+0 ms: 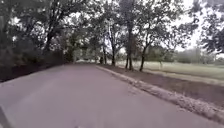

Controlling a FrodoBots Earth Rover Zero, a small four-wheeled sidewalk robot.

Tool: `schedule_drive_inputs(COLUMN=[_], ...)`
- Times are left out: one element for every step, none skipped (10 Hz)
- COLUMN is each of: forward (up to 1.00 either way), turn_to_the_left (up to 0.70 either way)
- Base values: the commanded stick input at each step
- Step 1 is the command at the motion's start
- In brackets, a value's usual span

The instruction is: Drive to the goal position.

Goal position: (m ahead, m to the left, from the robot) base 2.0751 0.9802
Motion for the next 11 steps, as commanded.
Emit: schedule_drive_inputs(forward=[1.0,1.0,1.0,1.0,1.0,1.0,1.0,1.0,1.0,1.0,1.0], turn_to_the_left=[0.01,0.01,0.01,0.01,0.01,0.02,0.04,0.07,0.09,0.12,0.19])
